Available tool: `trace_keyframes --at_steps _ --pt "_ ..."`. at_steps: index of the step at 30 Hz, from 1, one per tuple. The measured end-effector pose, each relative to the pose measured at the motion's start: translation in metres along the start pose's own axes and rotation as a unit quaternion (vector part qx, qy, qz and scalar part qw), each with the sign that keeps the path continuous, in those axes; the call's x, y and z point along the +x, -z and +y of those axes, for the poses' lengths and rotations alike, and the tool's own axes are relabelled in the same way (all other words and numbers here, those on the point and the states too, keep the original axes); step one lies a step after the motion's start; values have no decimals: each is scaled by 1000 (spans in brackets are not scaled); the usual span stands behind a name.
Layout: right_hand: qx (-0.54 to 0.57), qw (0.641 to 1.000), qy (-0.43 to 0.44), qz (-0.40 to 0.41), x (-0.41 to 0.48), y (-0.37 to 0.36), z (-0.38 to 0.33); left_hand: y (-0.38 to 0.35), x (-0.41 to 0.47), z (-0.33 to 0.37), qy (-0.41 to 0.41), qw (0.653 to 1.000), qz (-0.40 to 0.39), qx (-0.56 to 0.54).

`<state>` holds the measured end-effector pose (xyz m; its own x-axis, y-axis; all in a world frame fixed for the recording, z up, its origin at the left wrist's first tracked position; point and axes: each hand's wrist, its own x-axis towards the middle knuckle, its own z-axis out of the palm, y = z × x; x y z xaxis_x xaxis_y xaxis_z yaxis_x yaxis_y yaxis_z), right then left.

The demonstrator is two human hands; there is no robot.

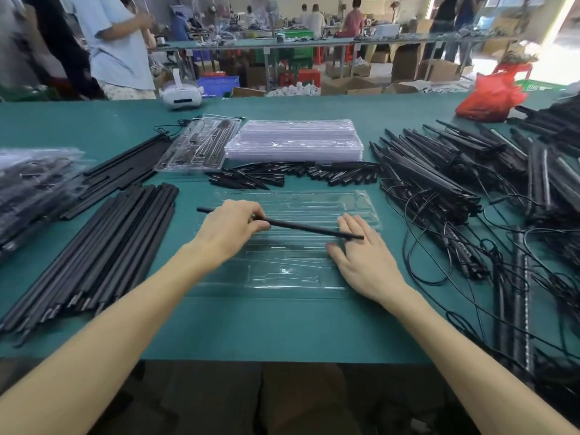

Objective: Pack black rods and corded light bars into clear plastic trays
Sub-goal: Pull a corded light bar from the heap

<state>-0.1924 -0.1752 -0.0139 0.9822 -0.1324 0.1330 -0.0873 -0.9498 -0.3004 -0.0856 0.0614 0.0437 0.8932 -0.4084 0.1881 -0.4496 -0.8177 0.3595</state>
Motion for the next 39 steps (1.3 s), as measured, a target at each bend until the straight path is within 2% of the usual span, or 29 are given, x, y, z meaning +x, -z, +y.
trace_keyframes --at_steps 2,4,7,9,14,18,20,26,33,39 --pt "-36 999 5 9 0 -1 -2 -1 -1 1 -14 1000 28 -2" --pt "-55 998 -1 17 -1 -1 -3 -3 -1 4 -19 1000 22 3" --pt "-42 999 -9 20 -1 -1 -4 -10 -1 7 -39 999 1 21" --pt "-19 999 -10 36 -2 0 -5 -16 -2 6 -41 999 15 6" --pt "114 987 -37 105 -8 3 -5 -23 -3 1 -23 998 43 -33" --pt "254 942 -82 204 -11 9 0 -26 -2 1 -15 998 41 -37" --pt "284 925 -94 236 -11 12 0 -29 -3 0 -15 998 37 -40" --pt "176 966 -63 181 -9 2 -1 -30 -7 -6 -23 997 37 -62" --pt "153 973 -51 165 -10 2 0 -32 -14 -3 -52 995 60 -58" --pt "143 976 -31 161 -12 4 -1 -34 -18 -2 -103 989 102 -10"
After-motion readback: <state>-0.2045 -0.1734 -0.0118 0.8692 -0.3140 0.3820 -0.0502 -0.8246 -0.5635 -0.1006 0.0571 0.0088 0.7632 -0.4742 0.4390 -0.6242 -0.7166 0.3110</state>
